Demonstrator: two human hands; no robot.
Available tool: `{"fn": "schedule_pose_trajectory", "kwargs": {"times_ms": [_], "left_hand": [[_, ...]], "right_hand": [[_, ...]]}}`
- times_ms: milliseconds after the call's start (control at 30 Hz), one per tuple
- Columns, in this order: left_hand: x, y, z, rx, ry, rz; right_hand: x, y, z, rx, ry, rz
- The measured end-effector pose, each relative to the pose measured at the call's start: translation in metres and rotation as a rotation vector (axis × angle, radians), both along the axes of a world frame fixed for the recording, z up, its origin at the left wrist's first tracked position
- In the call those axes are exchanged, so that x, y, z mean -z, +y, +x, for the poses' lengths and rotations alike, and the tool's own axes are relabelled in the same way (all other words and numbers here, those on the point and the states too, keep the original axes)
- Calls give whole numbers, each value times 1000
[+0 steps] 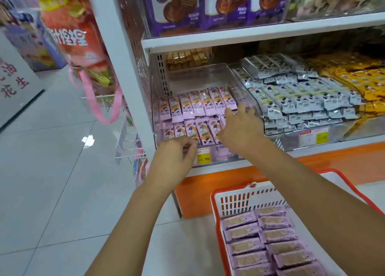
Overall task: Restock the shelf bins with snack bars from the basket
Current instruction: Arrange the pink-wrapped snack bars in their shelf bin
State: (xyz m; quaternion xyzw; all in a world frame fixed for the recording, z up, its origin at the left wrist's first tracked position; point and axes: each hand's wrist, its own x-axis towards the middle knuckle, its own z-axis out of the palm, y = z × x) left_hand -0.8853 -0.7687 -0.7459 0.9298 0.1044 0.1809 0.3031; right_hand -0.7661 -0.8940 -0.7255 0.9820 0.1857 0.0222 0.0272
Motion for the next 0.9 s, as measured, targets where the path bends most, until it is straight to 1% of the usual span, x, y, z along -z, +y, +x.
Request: {"fn": "schedule_pose_trajectory", "kwargs": {"times_ms": [100,333,533,600,633,700,767,800,833,900], "left_hand": [[0,-1,-1,2,9,12],[-2,-4,-8,-24,-13,76],[-1,-13,-14,-22,-79,95],[1,-17,-16,-2,-136,85],[2,-21,-17,26,-172,86],[6,-31,-18,99,-206,66],[14,-43,-18,181,-114,30],[20,-48,-18,230,-36,37],[29,-53,-17,285,54,69],[52,-62,-15,396,222,153]], "right_hand": [[-4,3,1,10,38,-54],[-6,-5,9,-84,52,-144],[-10,1,12,-58,114,-115],[-9,-4,10,-102,98,-30],[-7,-10,8,-139,56,51],[-1,-30,2,-261,-133,277],[12,-57,-8,-412,-332,474],[22,-74,-14,-475,-366,512],[37,-90,-21,-513,-356,502],[81,-126,-30,-532,-251,412]]}}
